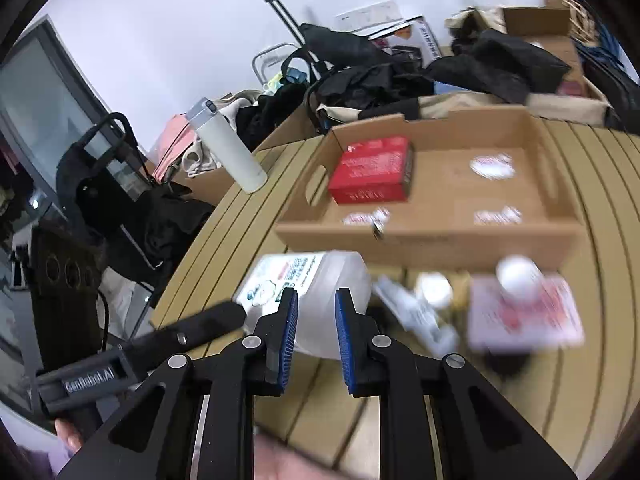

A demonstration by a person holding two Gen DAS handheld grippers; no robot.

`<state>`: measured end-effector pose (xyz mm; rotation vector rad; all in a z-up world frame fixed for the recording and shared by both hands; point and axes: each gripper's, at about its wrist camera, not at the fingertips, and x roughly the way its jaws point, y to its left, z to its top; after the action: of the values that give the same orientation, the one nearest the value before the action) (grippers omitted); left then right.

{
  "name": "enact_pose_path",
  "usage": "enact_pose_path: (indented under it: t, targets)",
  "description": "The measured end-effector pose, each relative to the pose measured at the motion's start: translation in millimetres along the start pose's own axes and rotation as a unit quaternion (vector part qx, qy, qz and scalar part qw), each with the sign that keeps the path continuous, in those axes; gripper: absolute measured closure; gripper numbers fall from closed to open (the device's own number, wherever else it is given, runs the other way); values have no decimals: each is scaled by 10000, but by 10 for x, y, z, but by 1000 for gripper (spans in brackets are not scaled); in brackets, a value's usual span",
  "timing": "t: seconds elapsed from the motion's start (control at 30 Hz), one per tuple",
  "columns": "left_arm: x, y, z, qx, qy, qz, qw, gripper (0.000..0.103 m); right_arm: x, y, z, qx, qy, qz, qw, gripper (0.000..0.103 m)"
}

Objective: Organize objects
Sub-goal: 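Close both tools on the white plastic jug and lift it, then carry the white jug into the cardboard tray and open both tools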

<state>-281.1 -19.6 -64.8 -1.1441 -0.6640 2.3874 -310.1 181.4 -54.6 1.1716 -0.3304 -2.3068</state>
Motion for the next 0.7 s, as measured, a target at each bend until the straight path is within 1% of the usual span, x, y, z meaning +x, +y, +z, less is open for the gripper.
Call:
enact_pose_path:
  t: [0.1,0.17,0.2,0.23,0.3,0.37,0.4,0.43,0.47,0.5,0.53,0.57,0.6,0.67,0.7]
  targets:
    - [39,-192,-173,232,174,-49,9996,71,-253,-126,-217,262,5,-75,9996,82]
    - [143,-266,-315,291,403,-35,9988,71,-348,-221,-331,368,-14,-187,9991,82]
    - [222,-287,-417,403,515,27,9979,71,-373,-268,-404,376,-12,-259,9990,82]
    - [260,-271,-492,440,589,72,9973,71,-364,-313,-460,391,23,-296,9988,82]
    - [480,-190,-704,382,939,201,9946,71,-277,-446,-611,532,211,-375,9977,82]
    - [627,-127,-863,362,1313,218,9904,72,-143,-523,-769,562,396,-648,9955,82]
    - [639,-136,-923,398,1380,242,9893,72,-131,-531,-814,520,389,-778,9949,82]
    - [651,-151,-959,489,1406,314,9884,72,-112,-549,-859,538,397,-811,9945,82]
    - [642,-170,-979,610,1377,385,9878,69,-110,-583,-896,624,399,-739,9945,82]
    - [633,-172,-976,656,1352,410,9878,60,-123,-605,-913,682,362,-657,9948,82]
    - [619,-172,-950,623,1297,408,9888,54,-132,-618,-925,701,352,-590,9952,81]
    - [614,-156,-927,580,1252,392,9897,48,-136,-646,-927,718,348,-514,9955,76]
    - [622,-139,-898,547,1232,377,9901,48,-124,-679,-926,746,365,-476,9954,72]
    - [665,-83,-860,495,1302,351,9896,48,-79,-725,-922,823,478,-422,9946,52]
    - [685,-65,-840,445,1344,290,9895,48,-41,-739,-926,846,546,-392,9941,51]
